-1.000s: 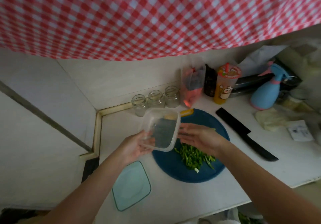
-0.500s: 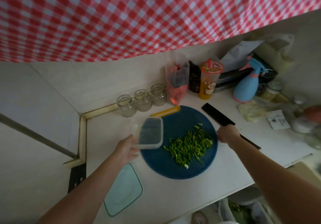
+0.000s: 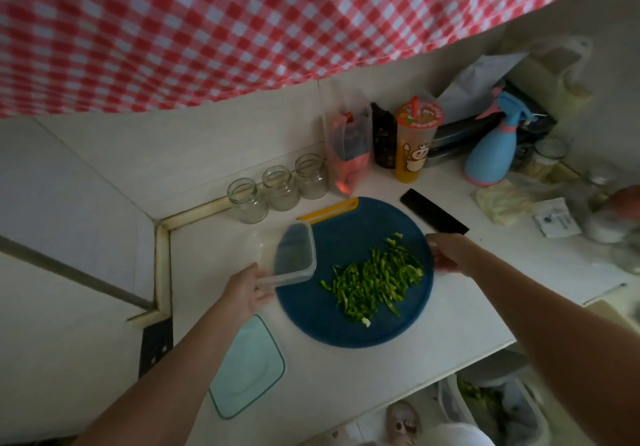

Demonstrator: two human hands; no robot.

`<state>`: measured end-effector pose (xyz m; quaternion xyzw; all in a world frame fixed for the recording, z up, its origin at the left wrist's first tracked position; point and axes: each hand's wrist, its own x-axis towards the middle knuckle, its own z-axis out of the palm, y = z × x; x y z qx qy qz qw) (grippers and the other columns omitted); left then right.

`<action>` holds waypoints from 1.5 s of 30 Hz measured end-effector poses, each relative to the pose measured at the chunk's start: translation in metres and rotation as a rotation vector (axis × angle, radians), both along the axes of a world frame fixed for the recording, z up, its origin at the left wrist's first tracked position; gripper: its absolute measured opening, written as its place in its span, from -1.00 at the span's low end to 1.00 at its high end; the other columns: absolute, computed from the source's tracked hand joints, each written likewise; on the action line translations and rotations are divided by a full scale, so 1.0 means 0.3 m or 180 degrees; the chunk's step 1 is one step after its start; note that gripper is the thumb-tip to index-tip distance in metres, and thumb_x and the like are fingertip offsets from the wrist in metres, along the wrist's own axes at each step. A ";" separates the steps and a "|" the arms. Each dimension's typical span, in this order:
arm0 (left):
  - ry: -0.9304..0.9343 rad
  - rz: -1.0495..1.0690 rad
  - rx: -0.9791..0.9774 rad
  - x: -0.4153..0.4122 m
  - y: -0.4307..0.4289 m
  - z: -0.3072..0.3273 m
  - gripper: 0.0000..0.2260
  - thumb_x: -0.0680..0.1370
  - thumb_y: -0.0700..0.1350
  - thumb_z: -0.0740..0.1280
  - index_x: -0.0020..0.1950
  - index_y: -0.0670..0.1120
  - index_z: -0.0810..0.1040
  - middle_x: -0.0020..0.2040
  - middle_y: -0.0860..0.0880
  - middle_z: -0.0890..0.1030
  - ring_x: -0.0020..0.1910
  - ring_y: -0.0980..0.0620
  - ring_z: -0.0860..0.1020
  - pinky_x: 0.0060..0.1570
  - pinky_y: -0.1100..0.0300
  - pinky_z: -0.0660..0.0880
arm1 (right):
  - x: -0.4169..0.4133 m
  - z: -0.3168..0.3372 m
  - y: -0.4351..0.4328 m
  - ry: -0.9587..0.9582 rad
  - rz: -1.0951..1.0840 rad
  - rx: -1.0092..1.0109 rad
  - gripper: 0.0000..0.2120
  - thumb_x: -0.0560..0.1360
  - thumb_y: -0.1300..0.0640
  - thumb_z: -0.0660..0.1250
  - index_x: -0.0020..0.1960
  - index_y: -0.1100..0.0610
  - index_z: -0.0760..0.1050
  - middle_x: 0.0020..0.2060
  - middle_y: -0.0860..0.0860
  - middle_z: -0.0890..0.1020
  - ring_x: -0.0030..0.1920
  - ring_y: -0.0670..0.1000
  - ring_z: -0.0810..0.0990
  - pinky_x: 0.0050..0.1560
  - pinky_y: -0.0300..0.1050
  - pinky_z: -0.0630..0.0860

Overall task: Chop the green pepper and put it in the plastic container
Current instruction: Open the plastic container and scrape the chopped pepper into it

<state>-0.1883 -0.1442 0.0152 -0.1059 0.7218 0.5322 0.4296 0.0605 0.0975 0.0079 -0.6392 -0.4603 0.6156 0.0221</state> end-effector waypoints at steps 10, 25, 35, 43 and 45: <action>-0.0064 0.0125 0.0167 0.016 0.011 0.004 -0.63 0.66 -0.08 0.09 0.33 -0.32 0.33 0.31 -0.31 0.43 0.27 -0.24 0.45 0.26 -0.07 0.38 | 0.090 -0.051 -0.106 0.1295 -0.0121 -0.0444 -0.69 0.55 0.15 0.28 0.24 0.28 0.47 0.10 0.21 0.62 0.05 0.14 0.61 -0.07 -0.02 0.61; 0.0350 0.0304 0.0169 0.050 -0.071 0.003 -0.77 0.64 -0.18 0.13 0.22 -0.27 0.41 -0.11 -0.19 0.47 -0.26 -0.03 0.44 0.20 -0.01 0.43 | 0.295 0.021 -0.064 0.2157 -0.0499 -0.0287 -0.42 0.30 0.02 0.48 0.25 0.22 0.46 -0.06 0.13 0.70 -0.11 0.08 0.69 -0.23 -0.04 0.64; 0.0565 -0.0887 -0.0518 0.191 -0.047 -0.036 -0.83 0.57 -0.21 0.22 0.09 -0.30 0.43 -0.06 -0.20 0.52 -0.17 -0.12 0.56 -0.10 0.07 0.58 | 0.361 0.063 -0.049 0.2104 -0.0515 -0.0446 -0.75 0.60 0.11 0.12 0.14 0.20 0.48 -0.12 0.13 0.70 -0.17 0.09 0.70 -0.28 -0.04 0.64; 0.0949 -0.1669 -0.1299 0.182 -0.021 0.030 -0.60 0.57 0.10 0.19 -0.01 -0.26 0.51 -0.08 -0.24 0.61 -0.16 -0.18 0.62 -0.05 0.04 0.59 | 0.318 0.082 -0.088 0.2118 -0.0373 -0.0586 -0.74 0.59 0.12 0.12 0.13 0.23 0.49 -0.13 0.16 0.70 -0.18 0.10 0.70 -0.26 -0.02 0.65; 0.0945 -0.1228 -0.0951 0.154 -0.027 0.055 -0.53 0.61 0.14 0.10 -0.08 -0.25 0.53 -0.07 -0.25 0.61 -0.16 -0.17 0.59 -0.04 -0.01 0.57 | 0.286 0.097 -0.099 0.2152 -0.0318 -0.0619 -0.74 0.57 0.12 0.15 0.13 0.23 0.49 -0.10 0.16 0.69 -0.17 0.10 0.70 -0.25 -0.01 0.65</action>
